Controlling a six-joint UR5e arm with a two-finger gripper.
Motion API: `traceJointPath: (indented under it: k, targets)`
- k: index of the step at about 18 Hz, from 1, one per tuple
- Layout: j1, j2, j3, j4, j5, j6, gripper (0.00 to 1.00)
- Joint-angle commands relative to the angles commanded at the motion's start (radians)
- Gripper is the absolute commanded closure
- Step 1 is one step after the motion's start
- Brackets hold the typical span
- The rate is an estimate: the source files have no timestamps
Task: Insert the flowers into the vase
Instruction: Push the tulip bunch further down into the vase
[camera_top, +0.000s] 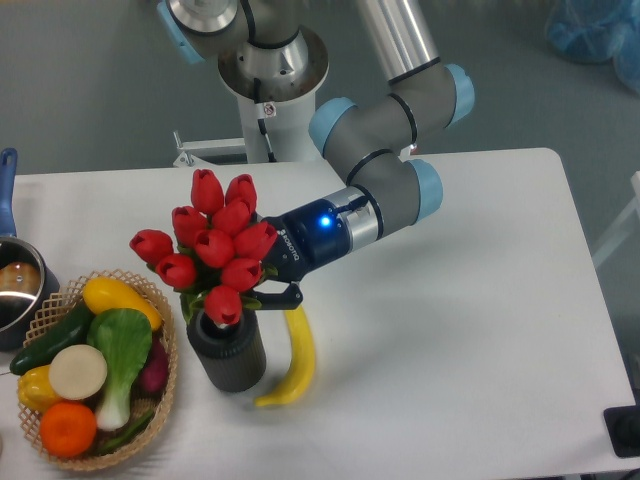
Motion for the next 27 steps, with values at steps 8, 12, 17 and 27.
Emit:
traceJointPath:
  k: [8,12,17,27]
  targets:
    - [0.002,-0.045,-0.003,0.005,0.0,0.074,0.64]
    - [0.002,-0.057,-0.006,0.005,0.0,0.091,0.64]
    - [0.003,-0.054,-0.044,0.006,0.0,0.123,0.64]
    - [0.009,-0.049,-0.063,0.006,0.023,0.129,0.64]
